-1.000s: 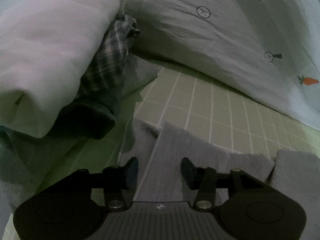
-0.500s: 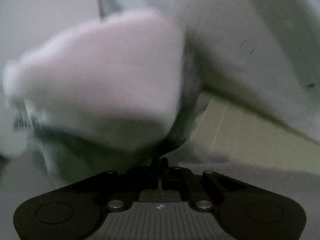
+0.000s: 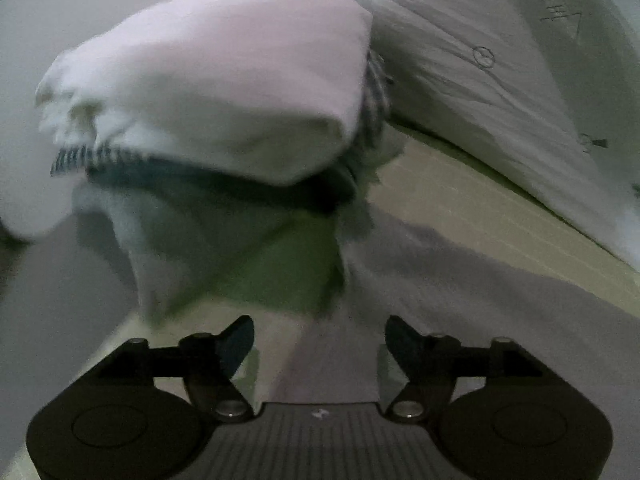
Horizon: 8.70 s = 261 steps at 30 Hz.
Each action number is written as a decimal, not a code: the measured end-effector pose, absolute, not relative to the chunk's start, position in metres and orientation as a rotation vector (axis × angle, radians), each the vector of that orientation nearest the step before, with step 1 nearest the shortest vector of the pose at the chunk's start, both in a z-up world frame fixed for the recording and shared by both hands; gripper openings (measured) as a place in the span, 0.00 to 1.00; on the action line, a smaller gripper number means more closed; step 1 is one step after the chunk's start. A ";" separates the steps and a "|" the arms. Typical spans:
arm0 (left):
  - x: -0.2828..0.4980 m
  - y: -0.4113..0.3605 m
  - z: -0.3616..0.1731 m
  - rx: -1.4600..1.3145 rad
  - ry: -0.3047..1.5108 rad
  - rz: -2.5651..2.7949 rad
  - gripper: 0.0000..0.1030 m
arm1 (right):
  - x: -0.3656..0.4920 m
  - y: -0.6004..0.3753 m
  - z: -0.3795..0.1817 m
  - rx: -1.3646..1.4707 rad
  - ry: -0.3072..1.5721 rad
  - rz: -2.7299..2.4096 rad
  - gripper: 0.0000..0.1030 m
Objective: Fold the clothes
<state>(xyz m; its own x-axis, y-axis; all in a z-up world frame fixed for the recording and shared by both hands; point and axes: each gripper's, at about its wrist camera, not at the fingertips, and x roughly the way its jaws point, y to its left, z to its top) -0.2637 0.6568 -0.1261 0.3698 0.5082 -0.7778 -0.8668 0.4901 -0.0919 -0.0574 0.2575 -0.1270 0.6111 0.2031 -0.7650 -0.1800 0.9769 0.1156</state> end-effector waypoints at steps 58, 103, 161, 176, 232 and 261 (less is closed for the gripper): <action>-0.339 0.606 -0.135 -0.767 0.743 1.122 0.23 | -0.051 0.140 -0.142 0.033 0.925 -0.011 0.71; -0.269 0.521 -0.143 -0.420 0.994 0.620 0.74 | -0.107 0.337 -0.155 0.014 0.954 0.713 0.49; -0.311 0.358 -0.096 -0.323 1.061 0.662 0.88 | -0.136 0.116 -0.142 -0.093 0.915 0.483 0.96; -0.243 0.516 -0.099 -0.405 0.923 0.750 0.88 | -0.089 0.262 -0.124 -0.120 0.815 0.681 0.77; -0.134 0.374 -0.154 -0.300 1.187 0.795 0.95 | 0.049 -0.041 -0.174 0.147 0.817 0.201 1.00; -0.131 0.402 -0.165 -0.481 1.188 0.758 1.00 | 0.093 0.021 -0.116 -0.066 0.465 0.166 0.17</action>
<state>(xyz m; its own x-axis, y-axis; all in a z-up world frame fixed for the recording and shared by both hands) -0.1307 0.4023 -0.1648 0.1773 0.2703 -0.9463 -0.7440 0.6663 0.0510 0.0926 0.0213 -0.1162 0.8806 0.1445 -0.4512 -0.1744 0.9844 -0.0250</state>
